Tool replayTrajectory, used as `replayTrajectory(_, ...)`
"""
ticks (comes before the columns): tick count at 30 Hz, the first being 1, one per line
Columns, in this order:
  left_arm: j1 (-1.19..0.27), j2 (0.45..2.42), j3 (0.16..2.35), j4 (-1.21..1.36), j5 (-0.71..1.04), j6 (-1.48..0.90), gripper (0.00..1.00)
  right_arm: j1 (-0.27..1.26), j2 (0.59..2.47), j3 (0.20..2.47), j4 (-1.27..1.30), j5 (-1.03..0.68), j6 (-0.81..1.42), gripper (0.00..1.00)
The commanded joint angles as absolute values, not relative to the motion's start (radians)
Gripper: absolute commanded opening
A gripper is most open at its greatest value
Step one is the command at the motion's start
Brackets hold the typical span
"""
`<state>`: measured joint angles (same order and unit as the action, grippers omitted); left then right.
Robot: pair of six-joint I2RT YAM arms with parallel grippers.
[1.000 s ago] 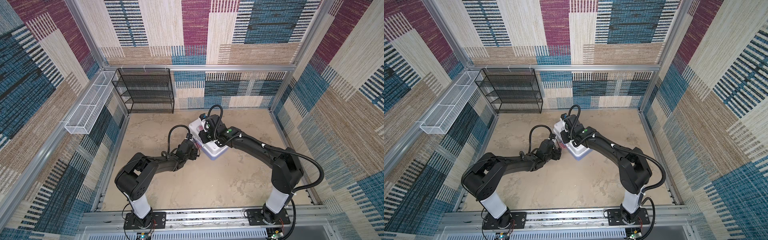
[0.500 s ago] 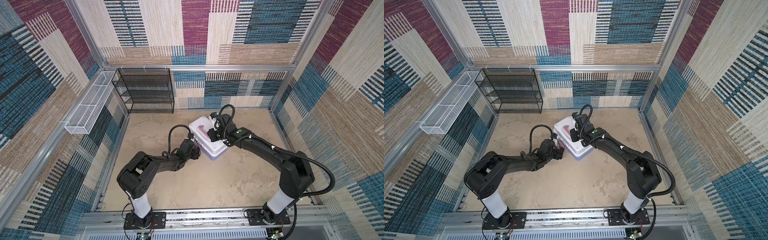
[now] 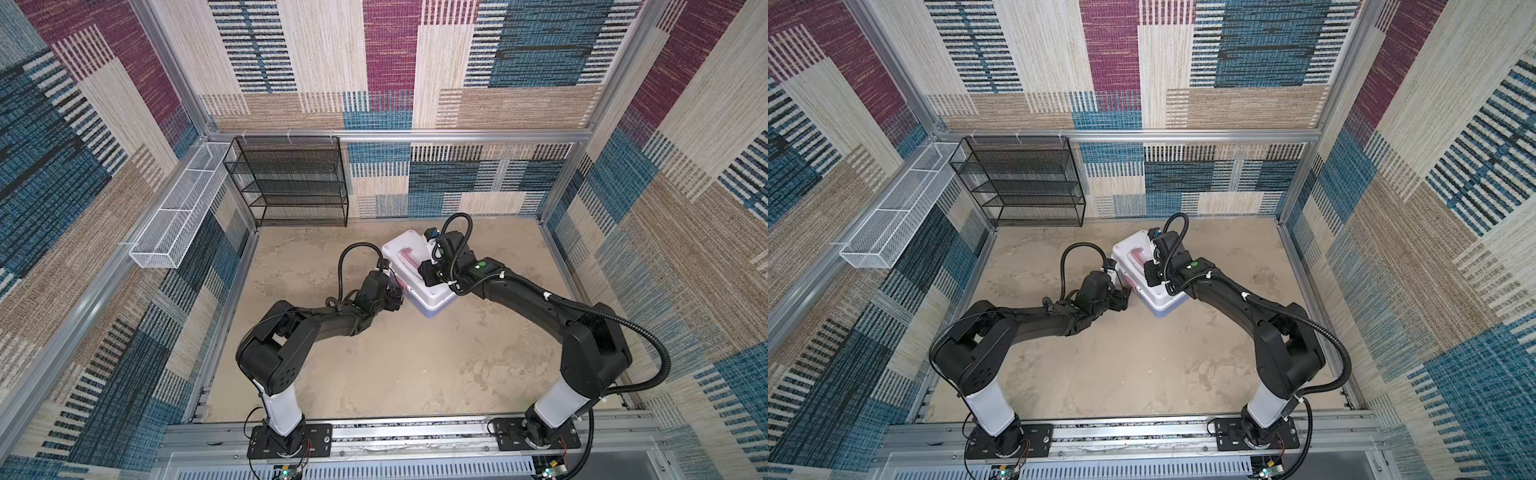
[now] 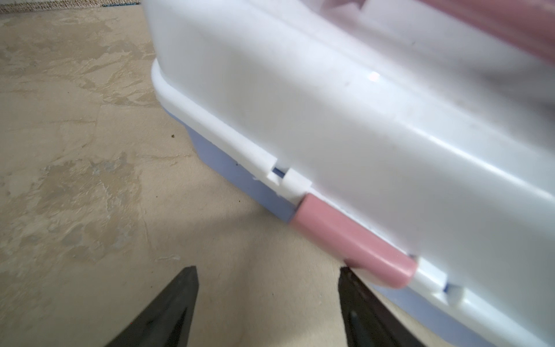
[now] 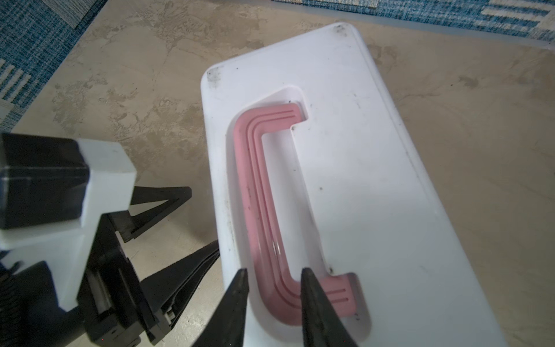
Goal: Pack the tool kit
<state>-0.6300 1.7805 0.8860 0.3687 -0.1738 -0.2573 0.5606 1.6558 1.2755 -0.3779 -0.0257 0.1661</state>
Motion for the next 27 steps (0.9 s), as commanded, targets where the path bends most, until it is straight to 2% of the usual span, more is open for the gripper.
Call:
replayTrajectory(1, -0.628, 1.769, 0.887, 0.396, -0.158, -0.273, 0.77, 0.560, 1.641, 1.265, -0.334, -0.014, 0.130, 0.42)
replayTrajectory(3, -0.627, 1.764, 0.884, 0.395, -0.155, -0.269, 0.77, 0.559, 1.632, 1.260, -0.325, -0.002, 0.120, 0.57)
replayTrajectory(5, -0.627, 1.761, 0.873, 0.397, -0.154, -0.268, 0.77, 0.554, 1.629, 1.263, -0.324, 0.000, 0.113, 0.62)
replayTrajectory(14, -0.621, 1.724, 0.811, 0.405, -0.163, -0.268, 0.77, 0.540, 1.654, 1.292, -0.322, 0.013, 0.079, 0.65)
replayTrajectory(17, -0.621, 1.718, 0.803, 0.399, -0.164, -0.263, 0.77, 0.520, 1.672, 1.309, -0.324, 0.014, 0.063, 0.75)
replayTrajectory(19, -0.621, 1.719, 0.801, 0.397, -0.162, -0.262, 0.77, 0.502, 1.676, 1.313, -0.315, 0.001, 0.055, 0.77)
replayTrajectory(24, -0.621, 1.725, 0.804, 0.402, -0.152, -0.263, 0.77, 0.469, 1.706, 1.335, -0.320, -0.028, 0.017, 0.77)
replayTrajectory(27, -0.621, 1.730, 0.805, 0.406, -0.148, -0.267, 0.77, 0.469, 1.736, 1.361, -0.348, -0.051, -0.004, 0.73)
